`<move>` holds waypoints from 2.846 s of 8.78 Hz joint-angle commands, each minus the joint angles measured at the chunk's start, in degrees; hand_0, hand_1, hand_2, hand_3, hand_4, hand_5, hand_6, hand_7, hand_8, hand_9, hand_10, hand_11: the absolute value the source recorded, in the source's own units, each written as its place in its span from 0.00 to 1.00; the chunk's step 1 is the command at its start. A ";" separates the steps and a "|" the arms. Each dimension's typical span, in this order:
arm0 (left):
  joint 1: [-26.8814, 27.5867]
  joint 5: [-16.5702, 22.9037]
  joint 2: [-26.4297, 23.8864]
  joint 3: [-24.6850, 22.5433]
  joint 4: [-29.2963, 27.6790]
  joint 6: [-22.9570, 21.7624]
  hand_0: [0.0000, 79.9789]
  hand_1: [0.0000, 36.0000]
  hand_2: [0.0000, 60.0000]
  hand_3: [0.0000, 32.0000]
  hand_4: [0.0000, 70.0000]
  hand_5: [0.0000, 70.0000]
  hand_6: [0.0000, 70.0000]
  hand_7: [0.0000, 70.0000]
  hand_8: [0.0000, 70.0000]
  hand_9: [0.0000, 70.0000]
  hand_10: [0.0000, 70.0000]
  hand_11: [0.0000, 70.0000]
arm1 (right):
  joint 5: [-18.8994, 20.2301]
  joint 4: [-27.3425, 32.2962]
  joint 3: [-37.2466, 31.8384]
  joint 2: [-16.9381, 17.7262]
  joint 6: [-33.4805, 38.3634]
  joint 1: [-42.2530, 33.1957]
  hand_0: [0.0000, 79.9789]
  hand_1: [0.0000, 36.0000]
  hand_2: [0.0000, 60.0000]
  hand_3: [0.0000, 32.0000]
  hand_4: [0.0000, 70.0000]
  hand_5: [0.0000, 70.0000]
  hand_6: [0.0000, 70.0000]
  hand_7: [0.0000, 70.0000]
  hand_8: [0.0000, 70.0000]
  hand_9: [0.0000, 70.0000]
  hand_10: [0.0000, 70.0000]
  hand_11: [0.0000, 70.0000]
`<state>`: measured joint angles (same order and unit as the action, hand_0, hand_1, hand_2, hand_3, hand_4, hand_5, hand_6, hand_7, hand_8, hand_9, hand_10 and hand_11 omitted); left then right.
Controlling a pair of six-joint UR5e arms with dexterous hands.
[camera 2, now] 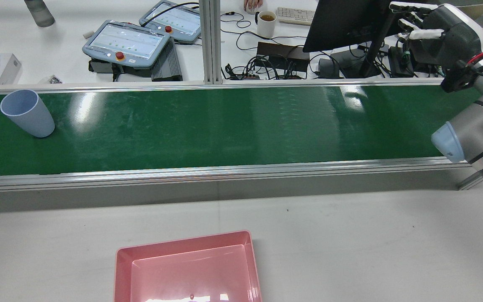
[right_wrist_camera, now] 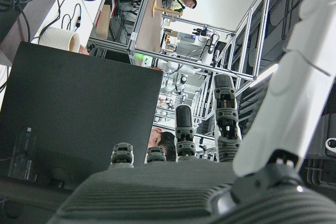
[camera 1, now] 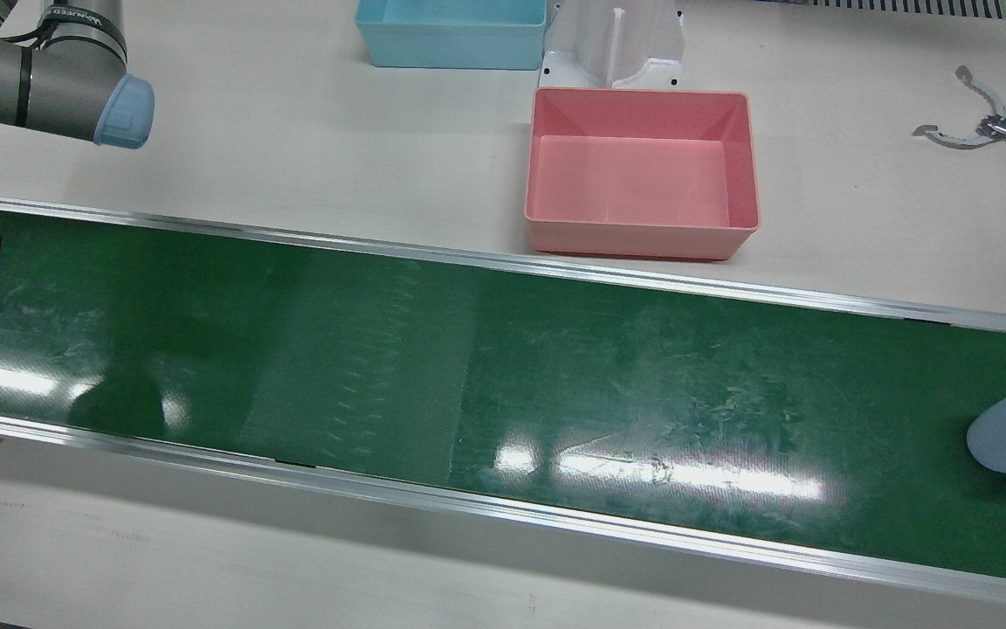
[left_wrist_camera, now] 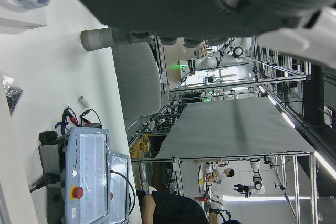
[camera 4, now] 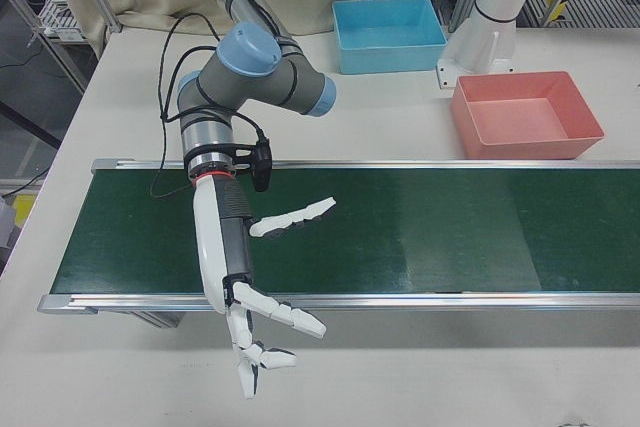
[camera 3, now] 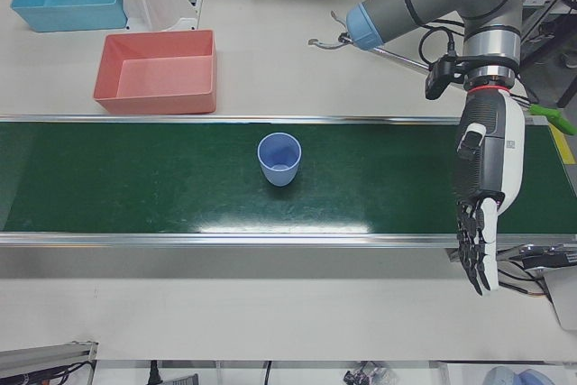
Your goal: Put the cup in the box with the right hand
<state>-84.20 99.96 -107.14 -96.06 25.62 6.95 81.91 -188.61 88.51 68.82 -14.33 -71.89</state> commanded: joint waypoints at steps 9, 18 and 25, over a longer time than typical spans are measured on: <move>0.00 0.06 0.00 0.00 -0.04 -0.01 0.00 0.00 0.00 0.00 0.00 0.00 0.00 0.00 0.00 0.00 0.00 0.00 | 0.00 0.00 0.00 0.00 0.00 0.00 0.66 0.24 0.00 0.23 0.35 0.06 0.10 0.55 0.00 0.10 0.05 0.09; 0.00 0.06 0.00 0.00 0.05 -0.01 0.00 0.00 0.00 0.00 0.00 0.00 0.00 0.00 0.00 0.00 0.00 0.00 | 0.00 0.00 0.00 -0.09 0.00 0.00 0.66 0.24 0.00 0.22 0.35 0.06 0.10 0.54 0.00 0.10 0.05 0.09; 0.00 0.06 0.00 0.00 0.05 -0.01 0.00 0.00 0.00 0.00 0.00 0.00 0.00 0.00 0.00 0.00 0.00 0.00 | 0.00 0.00 0.00 -0.09 0.00 0.00 0.66 0.24 0.00 0.22 0.36 0.06 0.10 0.54 0.00 0.10 0.05 0.09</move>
<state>-84.20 99.97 -107.14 -96.06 25.62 6.94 81.91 -188.61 88.51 68.73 -14.33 -71.90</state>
